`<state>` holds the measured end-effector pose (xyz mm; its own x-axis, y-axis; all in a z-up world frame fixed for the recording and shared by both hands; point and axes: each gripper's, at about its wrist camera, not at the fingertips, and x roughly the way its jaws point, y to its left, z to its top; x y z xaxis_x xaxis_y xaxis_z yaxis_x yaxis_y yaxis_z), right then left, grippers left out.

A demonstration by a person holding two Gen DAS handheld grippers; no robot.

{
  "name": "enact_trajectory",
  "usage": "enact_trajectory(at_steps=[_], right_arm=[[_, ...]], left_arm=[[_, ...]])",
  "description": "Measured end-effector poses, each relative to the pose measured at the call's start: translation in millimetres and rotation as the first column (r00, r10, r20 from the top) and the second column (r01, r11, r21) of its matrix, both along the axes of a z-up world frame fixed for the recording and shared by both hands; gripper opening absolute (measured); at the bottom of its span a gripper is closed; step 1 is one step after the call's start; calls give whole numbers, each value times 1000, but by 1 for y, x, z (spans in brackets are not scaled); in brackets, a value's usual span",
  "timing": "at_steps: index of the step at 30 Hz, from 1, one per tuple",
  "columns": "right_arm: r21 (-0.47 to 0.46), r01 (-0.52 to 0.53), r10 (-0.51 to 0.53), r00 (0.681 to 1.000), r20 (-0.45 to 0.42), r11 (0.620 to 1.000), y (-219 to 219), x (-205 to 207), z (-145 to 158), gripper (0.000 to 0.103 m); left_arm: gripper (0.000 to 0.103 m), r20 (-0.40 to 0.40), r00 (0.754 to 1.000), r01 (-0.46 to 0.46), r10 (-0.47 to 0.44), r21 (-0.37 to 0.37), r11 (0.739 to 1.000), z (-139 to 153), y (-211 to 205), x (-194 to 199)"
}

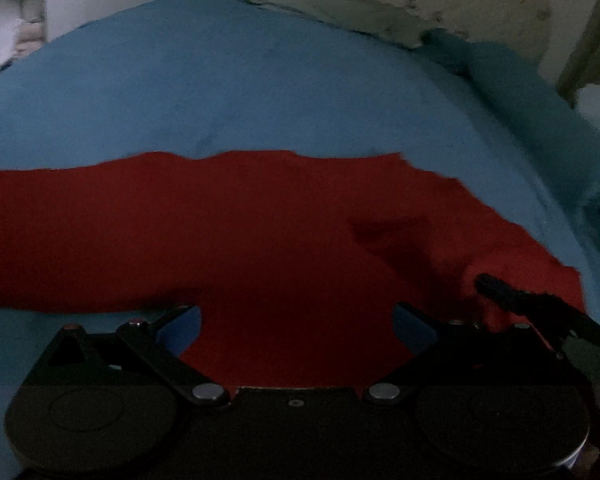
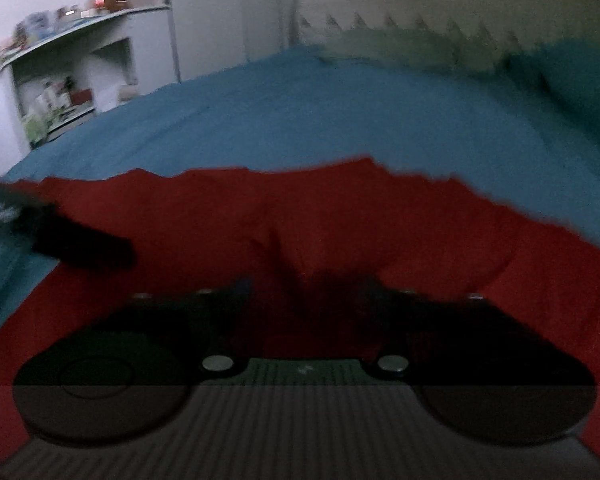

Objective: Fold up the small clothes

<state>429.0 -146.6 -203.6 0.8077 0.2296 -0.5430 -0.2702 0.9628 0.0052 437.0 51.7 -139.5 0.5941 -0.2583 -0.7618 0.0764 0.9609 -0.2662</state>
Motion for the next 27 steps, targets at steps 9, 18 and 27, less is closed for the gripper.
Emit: enact_trajectory(at_steps=[9,18,27], right_arm=[[21,80,-80,997,-5,997,-72,-79,31,88],[142,154,-151,988,-31,978,-119,-124,21,88],[245,198,-190,980,-54,949,-135,-129,9,88]], left_arm=[[98,-15,997,69,-73,-162,984,-17,-81,19],[62,45,998,-43,45,-53,998,-27,-101,36],[52,80,992,-88,96,-90,992,-36,-76,10]])
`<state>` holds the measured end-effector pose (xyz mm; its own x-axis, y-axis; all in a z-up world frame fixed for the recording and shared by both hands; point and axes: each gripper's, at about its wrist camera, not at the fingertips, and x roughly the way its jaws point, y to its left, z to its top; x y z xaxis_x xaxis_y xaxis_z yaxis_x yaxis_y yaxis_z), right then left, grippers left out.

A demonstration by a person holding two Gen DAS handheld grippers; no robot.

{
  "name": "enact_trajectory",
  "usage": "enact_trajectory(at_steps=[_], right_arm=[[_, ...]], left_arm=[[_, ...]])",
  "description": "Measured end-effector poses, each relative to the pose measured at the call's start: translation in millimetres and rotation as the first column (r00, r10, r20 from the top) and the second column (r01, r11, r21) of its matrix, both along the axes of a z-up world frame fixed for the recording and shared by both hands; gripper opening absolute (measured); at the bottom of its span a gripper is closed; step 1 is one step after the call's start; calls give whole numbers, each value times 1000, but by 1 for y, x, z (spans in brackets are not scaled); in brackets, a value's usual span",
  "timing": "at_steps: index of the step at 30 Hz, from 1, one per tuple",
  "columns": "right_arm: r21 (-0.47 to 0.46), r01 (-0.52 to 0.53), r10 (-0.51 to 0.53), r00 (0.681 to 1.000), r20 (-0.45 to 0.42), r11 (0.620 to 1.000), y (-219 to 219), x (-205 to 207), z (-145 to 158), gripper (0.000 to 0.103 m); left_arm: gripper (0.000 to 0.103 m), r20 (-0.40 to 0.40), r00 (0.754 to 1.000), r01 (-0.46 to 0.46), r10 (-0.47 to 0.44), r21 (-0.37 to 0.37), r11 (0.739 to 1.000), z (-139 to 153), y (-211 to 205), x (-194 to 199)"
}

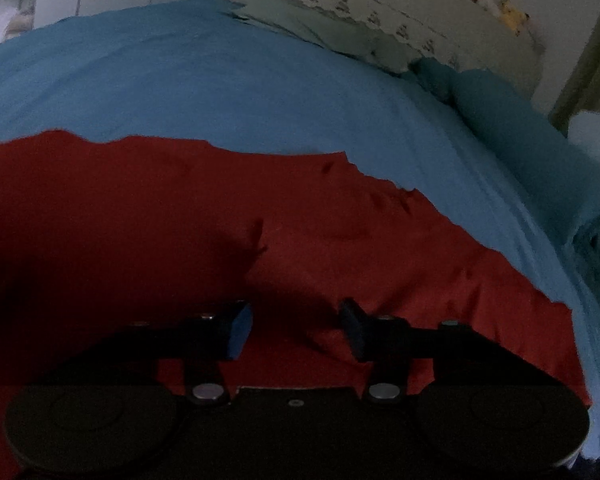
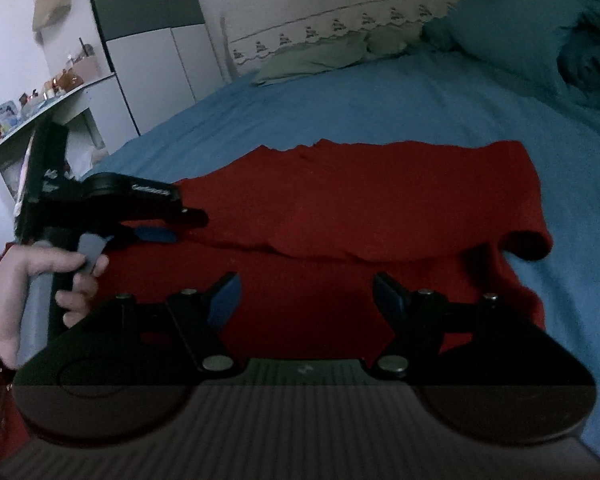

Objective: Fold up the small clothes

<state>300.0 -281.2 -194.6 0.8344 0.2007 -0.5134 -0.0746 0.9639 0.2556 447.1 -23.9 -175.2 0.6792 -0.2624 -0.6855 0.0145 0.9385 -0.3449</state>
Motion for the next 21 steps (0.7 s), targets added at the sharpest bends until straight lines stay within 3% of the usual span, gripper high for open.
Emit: enact_trajectory(at_steps=[3,7,9,10,12,16,21], right_arm=[[11,5,-4,1000,-4,1000,-2,-1,0,88],[1,7,-7,1000,-3,1000,-1,-1,2,88],[-5,8,-8,1000,-3,1000,1,-1,3,88],[-10,9,-9,1000,-2,1000,1,-2,3,88],[-19,17,-17,1000,-1,1000,3,-1,4,88],[-25,32,-32,999,-13,999,1,1,5,88],[-48,64,-65,998,-27,997,-1,6,8,89]], left_arm=[[59,5,1000,9,-9,-65,998,-3,-1,5],[56,-12,1000,-10,9,-103,995,-5,-6,19],[14,-20,999,-28,27,-92,995,-6,-9,25],[3,-32,999,-29,26,-83,996,-5,-10,28],[4,-17,1000,-26,25,-92,995,-1,-11,32],[4,97,995,-14,22,-84,996,28,-7,37],[4,232,971,-54,63,-45,998,67,23,31]])
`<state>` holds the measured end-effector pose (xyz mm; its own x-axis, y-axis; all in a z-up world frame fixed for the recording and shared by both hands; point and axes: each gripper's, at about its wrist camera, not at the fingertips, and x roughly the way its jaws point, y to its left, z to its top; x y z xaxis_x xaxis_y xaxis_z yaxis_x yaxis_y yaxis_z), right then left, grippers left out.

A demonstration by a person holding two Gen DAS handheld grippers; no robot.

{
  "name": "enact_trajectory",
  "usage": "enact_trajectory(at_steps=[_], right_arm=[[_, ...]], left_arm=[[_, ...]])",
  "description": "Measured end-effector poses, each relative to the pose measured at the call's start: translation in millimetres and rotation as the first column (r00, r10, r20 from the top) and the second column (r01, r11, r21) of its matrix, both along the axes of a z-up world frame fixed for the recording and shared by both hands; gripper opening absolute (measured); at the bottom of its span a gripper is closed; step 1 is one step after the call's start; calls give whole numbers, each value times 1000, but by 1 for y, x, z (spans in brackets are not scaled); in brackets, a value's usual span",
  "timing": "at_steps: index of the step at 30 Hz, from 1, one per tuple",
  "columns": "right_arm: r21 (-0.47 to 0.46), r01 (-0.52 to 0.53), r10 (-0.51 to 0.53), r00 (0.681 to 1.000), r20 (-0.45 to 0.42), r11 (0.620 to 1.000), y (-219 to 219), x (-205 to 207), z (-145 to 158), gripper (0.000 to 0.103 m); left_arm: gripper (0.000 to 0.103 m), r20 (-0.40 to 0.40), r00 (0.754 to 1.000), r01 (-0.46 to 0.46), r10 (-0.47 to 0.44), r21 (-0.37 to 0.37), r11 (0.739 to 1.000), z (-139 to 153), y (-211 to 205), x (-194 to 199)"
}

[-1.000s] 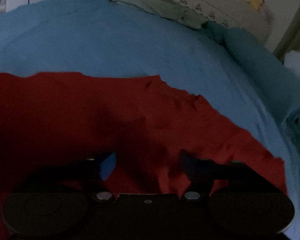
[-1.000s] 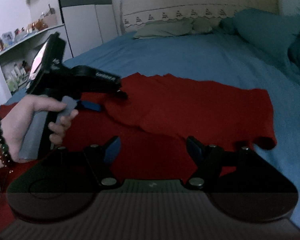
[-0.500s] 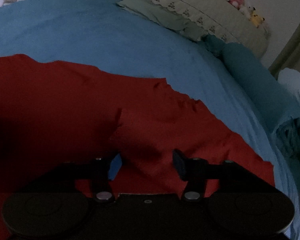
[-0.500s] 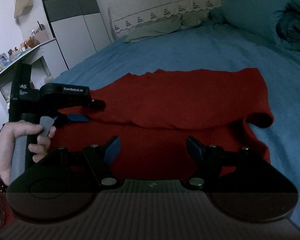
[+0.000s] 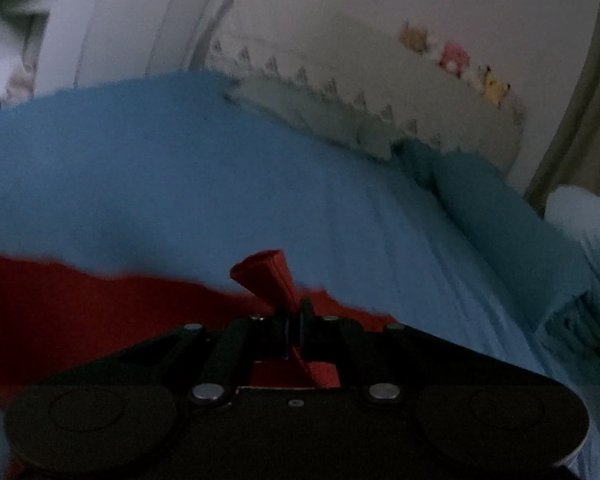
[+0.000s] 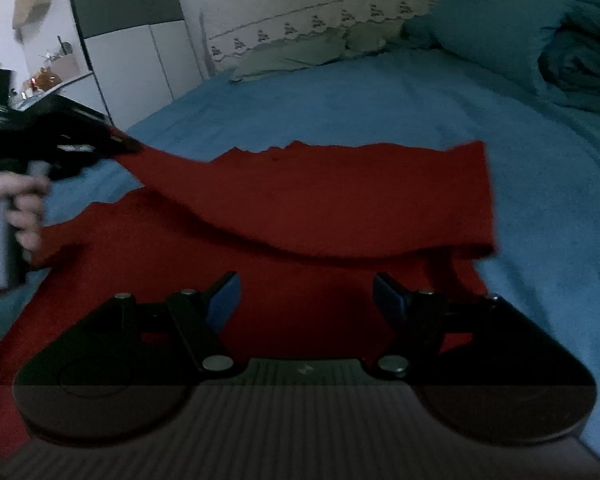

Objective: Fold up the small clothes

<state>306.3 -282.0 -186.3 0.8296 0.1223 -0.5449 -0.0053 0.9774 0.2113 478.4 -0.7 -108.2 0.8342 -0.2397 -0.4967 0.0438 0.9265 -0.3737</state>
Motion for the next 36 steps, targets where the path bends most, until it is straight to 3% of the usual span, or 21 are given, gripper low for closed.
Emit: enact_trajectory(at_steps=[3,6,11,13,15,18,19,20,21,26,29,33,36], right_arm=[[-2,27,-27,1000,-7,1000,-3,1,-2,90],[8,53,-52,998,-36,999,-7,5,-7,90],[-18,95,-96,993,-71,995,-11,12,-10,90],[-45,109,-112,990,-89,993,-12,13,-9,90],[-41,83,-87,992,-96,996,-15,12,-6,90],[-52,41,-43,998,-53,998,-12,11,6,91],[-60,31,-33,999,-31,998,-10,13,11,95],[-67,28,-28,1000,-11,997,-7,17,16,99],[-70,28,-27,1000,4,997,-5,23,19,100],[-35,10,-9,1000,19,999,-2,62,11,100],[-111,50,-60,994,-87,993,-9,80,-16,99],[-118,42,-49,997,-53,992,-26,62,-25,99],[-171,34,-43,998,-54,985,-21,58,-21,99]], left_arm=[[4,21,999,-50,48,54,997,-3,27,-9],[4,-53,997,-47,52,92,995,-31,48,-11],[5,-162,984,-62,71,61,996,-74,66,-15],[9,-167,983,-64,72,50,997,-76,70,-24],[12,-164,983,-67,81,86,994,-71,75,-35],[38,-137,989,-49,64,107,993,-51,77,-52],[53,-118,992,-31,44,107,994,-46,78,-51],[62,-102,994,-20,32,120,993,-39,77,-52],[64,-87,996,-11,22,133,991,-33,74,-51],[65,-95,990,116,-105,117,986,-28,46,-17],[65,-130,978,178,-164,104,979,-47,28,5],[64,-181,972,178,-151,142,974,-77,22,18],[65,-152,974,190,-165,165,968,-83,22,12]])
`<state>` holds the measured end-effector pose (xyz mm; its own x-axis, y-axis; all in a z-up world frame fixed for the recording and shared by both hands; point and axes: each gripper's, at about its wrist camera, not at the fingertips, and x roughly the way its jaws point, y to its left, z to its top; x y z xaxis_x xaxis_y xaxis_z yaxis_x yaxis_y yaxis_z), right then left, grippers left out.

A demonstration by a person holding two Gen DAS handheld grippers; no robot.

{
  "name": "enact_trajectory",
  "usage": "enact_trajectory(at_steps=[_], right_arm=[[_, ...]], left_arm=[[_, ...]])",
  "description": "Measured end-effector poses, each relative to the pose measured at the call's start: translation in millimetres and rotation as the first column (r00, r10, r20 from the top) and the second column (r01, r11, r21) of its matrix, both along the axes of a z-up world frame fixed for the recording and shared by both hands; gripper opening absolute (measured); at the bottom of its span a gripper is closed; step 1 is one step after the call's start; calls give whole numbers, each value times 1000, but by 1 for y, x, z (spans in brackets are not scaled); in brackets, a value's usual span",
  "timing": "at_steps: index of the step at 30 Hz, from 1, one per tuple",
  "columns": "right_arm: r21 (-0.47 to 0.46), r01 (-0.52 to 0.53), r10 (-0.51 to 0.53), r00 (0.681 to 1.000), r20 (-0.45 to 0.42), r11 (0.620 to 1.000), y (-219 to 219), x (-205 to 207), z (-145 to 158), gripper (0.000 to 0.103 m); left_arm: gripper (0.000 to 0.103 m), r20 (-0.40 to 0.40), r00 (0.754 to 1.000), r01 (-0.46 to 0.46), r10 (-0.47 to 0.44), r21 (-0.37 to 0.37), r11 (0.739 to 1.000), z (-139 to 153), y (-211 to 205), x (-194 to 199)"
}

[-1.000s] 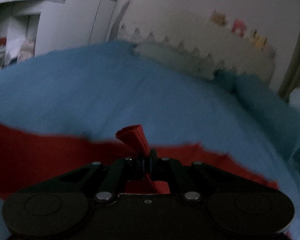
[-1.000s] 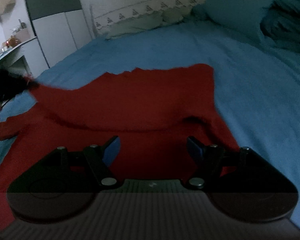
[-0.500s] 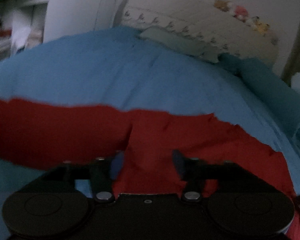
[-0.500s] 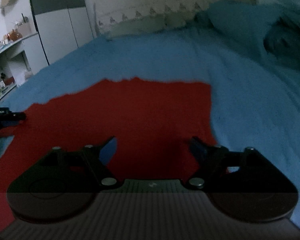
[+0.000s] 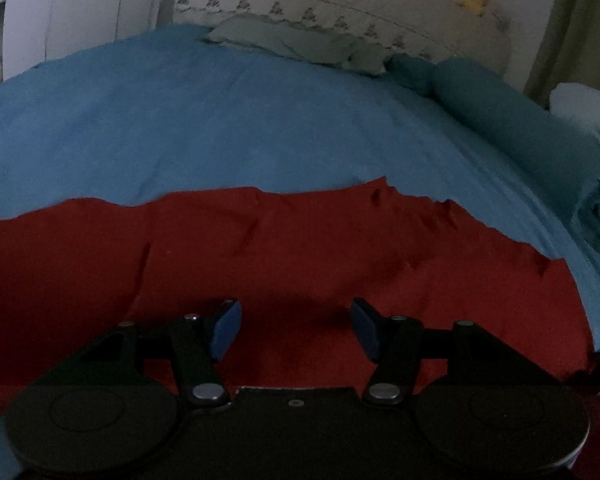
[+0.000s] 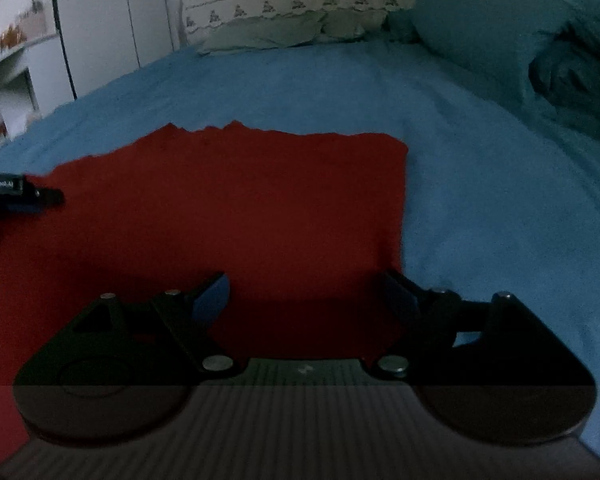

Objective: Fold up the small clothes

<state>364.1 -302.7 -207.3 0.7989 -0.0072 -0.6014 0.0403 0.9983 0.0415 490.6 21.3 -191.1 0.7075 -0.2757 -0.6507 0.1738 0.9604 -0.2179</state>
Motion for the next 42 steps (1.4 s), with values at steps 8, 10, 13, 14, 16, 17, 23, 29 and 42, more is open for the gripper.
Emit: enact_trajectory(at_steps=[8,10,13,14,16,17,23,29,42], right_arm=[[13,51,-52,999,17,999,9,-9,12,100],[16,31,-32,998,58,999,18,-21,30,101],[-5,0,0,996,87,1000,38,-37,63,101],[-2,-18,18,995,97,1000,45,-43,75,103],[18,-46,43,993,113,999,61,-58,100,103],[28,-57,54,991,124,998,69,-65,112,103],[7,-116,114,982,154,993,123,-92,165,103],[53,-164,159,983,91,985,178,-97,180,103],[97,-241,245,969,-25,966,280,-58,120,103]], left_arm=[[66,-6,1000,15,-15,92,996,14,-3,-18],[66,7,1000,6,-7,80,997,29,2,-27],[72,65,998,0,-7,99,995,62,12,-51],[83,87,996,-4,-5,104,995,75,17,-62],[103,127,992,-29,17,95,995,101,32,-85],[103,147,989,-44,31,86,995,112,42,-96],[103,137,982,-129,129,-10,992,163,118,-148],[103,100,931,-348,352,-57,936,160,213,-165],[77,-181,770,-635,612,-314,706,23,369,-112]])
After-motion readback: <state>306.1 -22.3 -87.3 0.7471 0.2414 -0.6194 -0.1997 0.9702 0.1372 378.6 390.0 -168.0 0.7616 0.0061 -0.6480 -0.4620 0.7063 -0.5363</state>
